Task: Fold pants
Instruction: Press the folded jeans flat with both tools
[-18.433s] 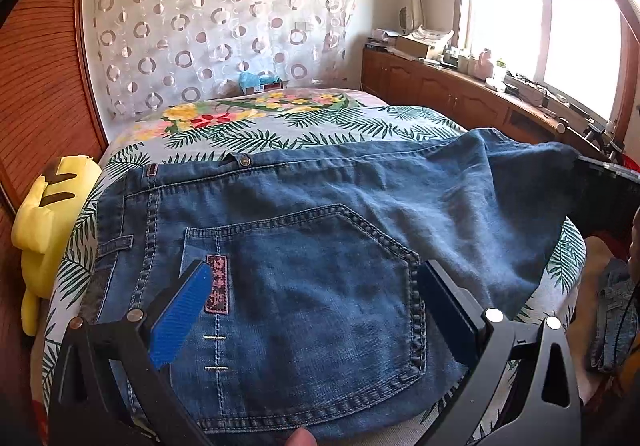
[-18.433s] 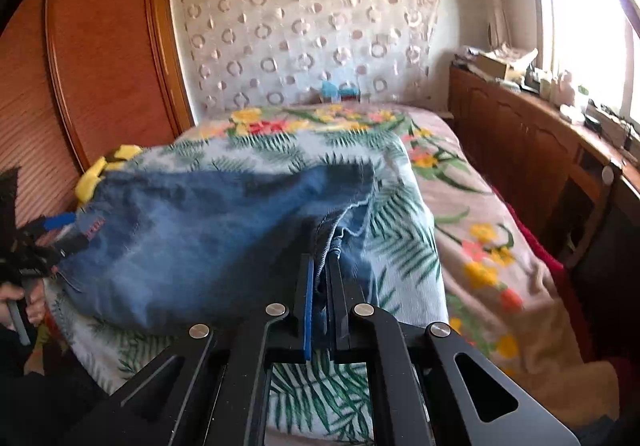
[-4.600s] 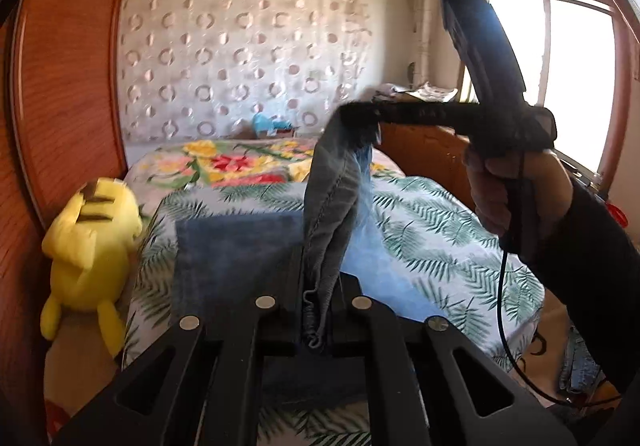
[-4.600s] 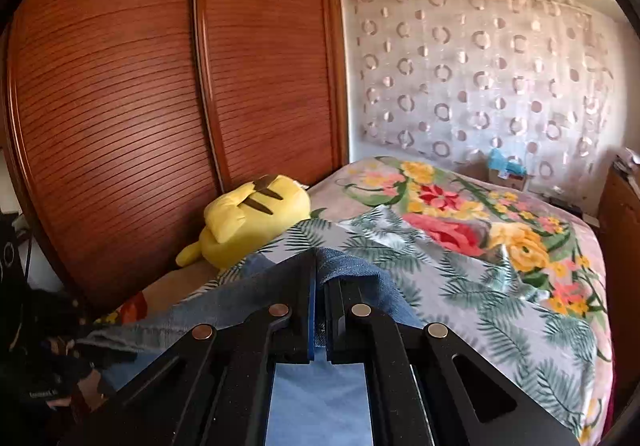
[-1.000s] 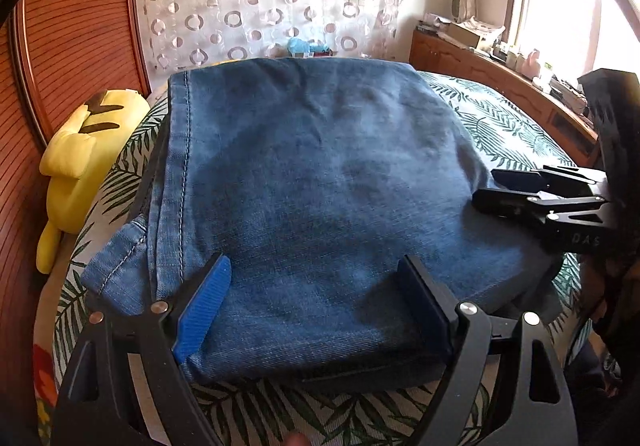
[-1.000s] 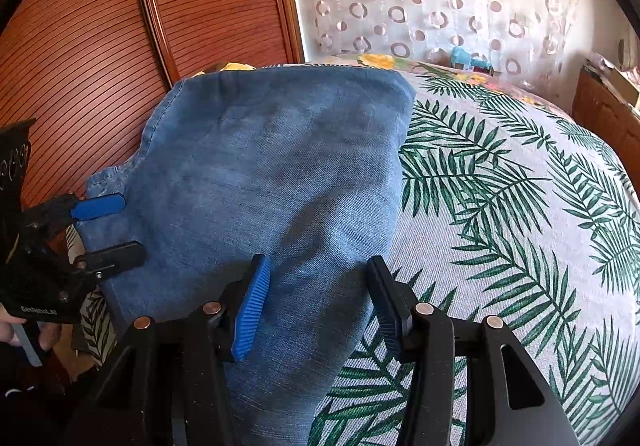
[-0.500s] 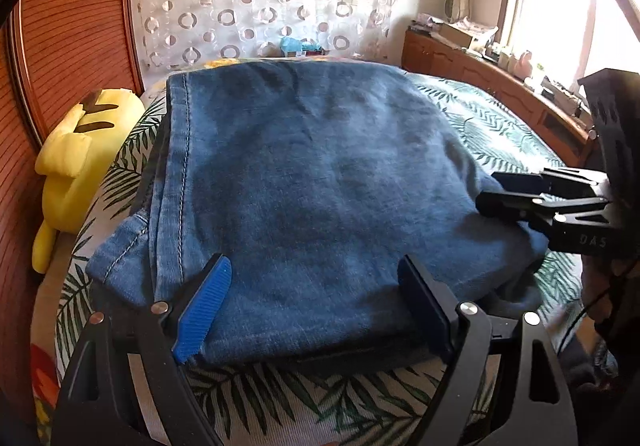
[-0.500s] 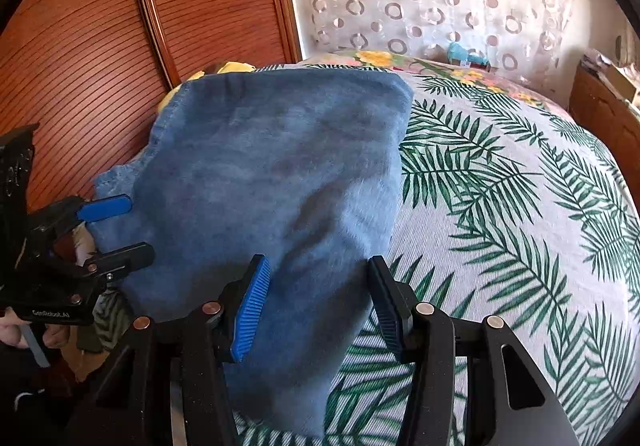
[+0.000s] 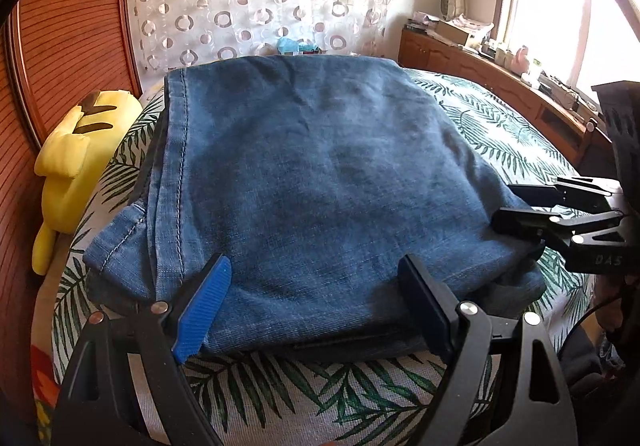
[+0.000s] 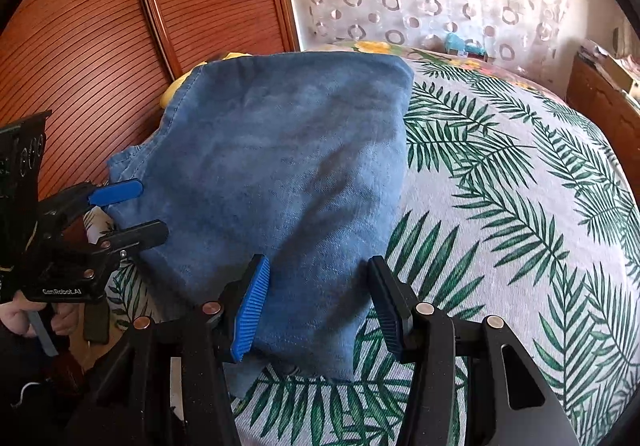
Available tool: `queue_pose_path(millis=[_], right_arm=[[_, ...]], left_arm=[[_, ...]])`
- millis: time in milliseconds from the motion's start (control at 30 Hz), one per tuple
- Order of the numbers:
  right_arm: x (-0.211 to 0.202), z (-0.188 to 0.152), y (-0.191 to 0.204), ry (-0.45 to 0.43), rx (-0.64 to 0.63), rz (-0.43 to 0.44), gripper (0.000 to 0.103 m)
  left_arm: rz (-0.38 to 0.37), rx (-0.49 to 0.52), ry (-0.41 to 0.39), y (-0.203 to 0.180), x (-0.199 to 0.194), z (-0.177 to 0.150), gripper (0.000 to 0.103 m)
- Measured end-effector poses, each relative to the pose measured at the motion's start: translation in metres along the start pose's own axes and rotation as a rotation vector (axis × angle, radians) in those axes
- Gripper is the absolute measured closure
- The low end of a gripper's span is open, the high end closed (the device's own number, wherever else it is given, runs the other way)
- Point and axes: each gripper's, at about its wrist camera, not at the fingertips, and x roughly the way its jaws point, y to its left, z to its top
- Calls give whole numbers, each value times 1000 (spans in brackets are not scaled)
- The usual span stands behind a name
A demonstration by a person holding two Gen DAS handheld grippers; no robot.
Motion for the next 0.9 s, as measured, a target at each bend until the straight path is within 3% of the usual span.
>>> queue_pose_path(millis=[767, 900], right_arm=[[-2, -2, 0, -8, 36, -7, 49], [0, -1, 3, -8, 18, 18, 63]], left_arm=[[-5, -6, -6, 1, -2, 1, 17], [-26, -14, -9, 0, -10, 0, 17]])
